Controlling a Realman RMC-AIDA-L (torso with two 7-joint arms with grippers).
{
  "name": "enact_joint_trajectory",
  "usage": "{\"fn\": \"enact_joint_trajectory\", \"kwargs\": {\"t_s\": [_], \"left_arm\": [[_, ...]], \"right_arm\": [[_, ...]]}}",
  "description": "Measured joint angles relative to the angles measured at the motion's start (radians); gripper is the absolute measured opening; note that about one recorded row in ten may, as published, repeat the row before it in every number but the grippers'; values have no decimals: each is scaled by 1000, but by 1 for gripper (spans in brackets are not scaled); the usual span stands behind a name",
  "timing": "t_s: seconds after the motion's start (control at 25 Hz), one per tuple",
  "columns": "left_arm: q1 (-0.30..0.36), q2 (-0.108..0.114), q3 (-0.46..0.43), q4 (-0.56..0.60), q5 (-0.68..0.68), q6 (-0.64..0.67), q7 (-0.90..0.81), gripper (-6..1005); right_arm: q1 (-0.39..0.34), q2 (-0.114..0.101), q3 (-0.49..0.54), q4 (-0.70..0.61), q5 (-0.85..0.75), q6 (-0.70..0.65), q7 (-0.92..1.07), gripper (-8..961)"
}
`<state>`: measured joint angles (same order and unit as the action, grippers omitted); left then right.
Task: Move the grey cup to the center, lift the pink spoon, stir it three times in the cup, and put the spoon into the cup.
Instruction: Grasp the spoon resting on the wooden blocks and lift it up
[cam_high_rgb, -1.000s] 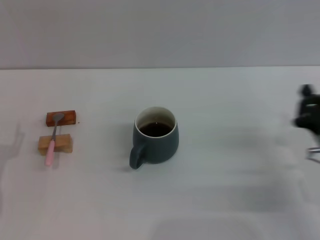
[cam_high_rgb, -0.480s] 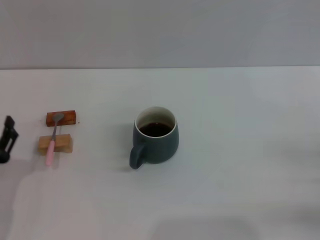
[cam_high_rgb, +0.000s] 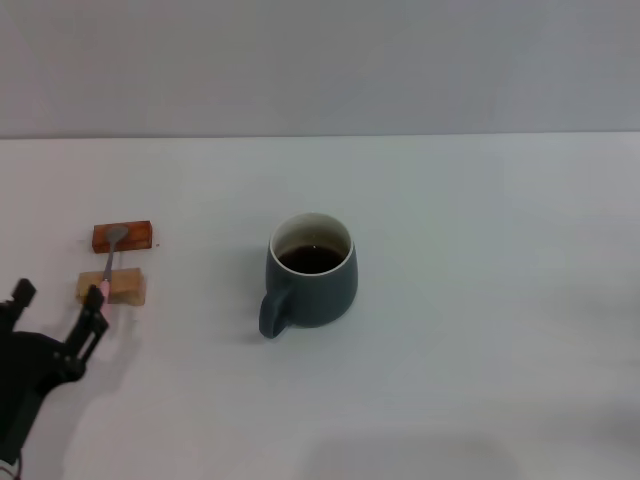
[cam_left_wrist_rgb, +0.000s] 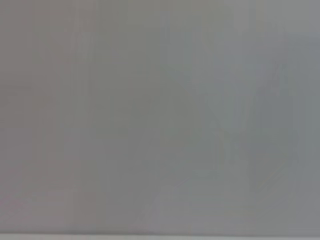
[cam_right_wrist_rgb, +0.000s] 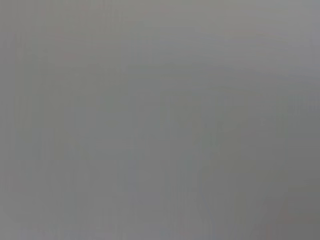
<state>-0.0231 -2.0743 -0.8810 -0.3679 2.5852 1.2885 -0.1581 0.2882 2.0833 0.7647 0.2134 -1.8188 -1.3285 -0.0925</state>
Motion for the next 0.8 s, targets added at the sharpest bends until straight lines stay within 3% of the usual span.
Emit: {"fn": "enact_joint_trajectory", "kwargs": {"t_s": [0.8], "left_arm": [[-59, -1, 28, 8, -1, -147, 16, 813]], "right_arm": [[8, -2, -12, 1, -4, 13, -3, -1]]}}
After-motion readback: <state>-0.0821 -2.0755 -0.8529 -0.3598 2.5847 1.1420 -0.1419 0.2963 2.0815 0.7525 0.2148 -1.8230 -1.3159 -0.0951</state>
